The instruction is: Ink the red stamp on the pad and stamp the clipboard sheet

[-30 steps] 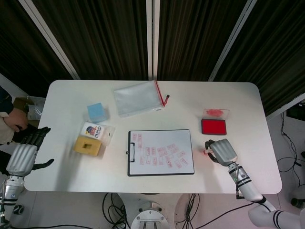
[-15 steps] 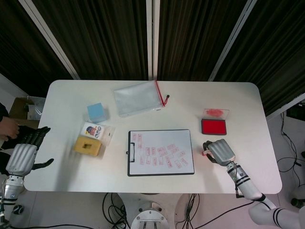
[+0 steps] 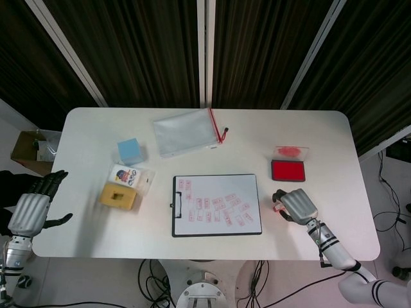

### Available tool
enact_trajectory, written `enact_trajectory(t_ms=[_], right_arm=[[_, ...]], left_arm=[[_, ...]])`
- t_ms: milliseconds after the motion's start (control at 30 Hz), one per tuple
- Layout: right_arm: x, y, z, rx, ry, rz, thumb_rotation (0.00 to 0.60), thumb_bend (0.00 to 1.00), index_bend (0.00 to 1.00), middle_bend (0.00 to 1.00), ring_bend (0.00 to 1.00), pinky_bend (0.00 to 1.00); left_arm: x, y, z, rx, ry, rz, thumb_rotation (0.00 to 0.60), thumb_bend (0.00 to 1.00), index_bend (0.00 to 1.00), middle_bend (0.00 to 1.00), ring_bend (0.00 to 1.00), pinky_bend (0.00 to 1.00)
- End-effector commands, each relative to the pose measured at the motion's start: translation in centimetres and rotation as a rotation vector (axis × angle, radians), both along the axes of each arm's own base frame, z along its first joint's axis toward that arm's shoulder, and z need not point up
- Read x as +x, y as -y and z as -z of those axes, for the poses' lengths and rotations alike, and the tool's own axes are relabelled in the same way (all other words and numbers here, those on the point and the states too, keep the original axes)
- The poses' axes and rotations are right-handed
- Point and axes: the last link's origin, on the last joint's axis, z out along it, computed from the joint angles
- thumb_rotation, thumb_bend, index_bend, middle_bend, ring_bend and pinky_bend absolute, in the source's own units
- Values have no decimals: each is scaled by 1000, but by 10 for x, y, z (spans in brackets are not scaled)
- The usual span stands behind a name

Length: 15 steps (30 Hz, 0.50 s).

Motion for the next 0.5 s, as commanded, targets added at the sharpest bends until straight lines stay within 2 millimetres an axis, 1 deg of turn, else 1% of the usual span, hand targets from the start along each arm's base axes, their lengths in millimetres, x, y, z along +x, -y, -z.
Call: enact_trajectory(t_ms=[33,133,200,233,300,367,400,433,467,500], right_arm=[[0,-1,-2,1,3,-1,600,230,392,347,808,896],[0,-2,-6,-2,7,-4,600,229,362,331,808,896],[0,-4,-15,-17,15,-9,600,225,321,314,807,896],[0,-6,-21,-29,17,-13,600,222,286,303,802,896],[-3,-13,-40,-73,10,-25,600,215,197,277,770,895],[-7,-23,-62,-134,-1,-30,600,199,58,231,669,870],[-11,-32,-79,-183,1,-21,600,193,32,215,632,852],[-15,-40,-91,-223,1,-6,600,182,8,187,562,797],[-21,-47,-104,-266,2,17,600,170,0,155,486,717],[-29,-56,-120,-320,8,57,600,157,0,102,371,575]], left_arm=[[0,0,0,0,0,0,600,118,85,89,97,185],[0,0,0,1,0,1,600,118,85,89,97,185],[1,1,-1,3,0,2,600,118,85,89,97,185],[1,1,-1,4,-1,3,600,118,85,89,97,185],[1,1,-2,7,-2,3,600,118,85,89,97,185],[1,1,-2,10,-4,3,600,118,85,89,97,185],[1,1,-3,12,-4,2,600,118,85,89,97,185],[2,2,-3,13,-4,1,600,118,85,89,97,185],[2,2,-3,14,-4,1,600,118,85,89,97,185],[2,2,-4,15,-5,1,600,119,85,89,97,185]])
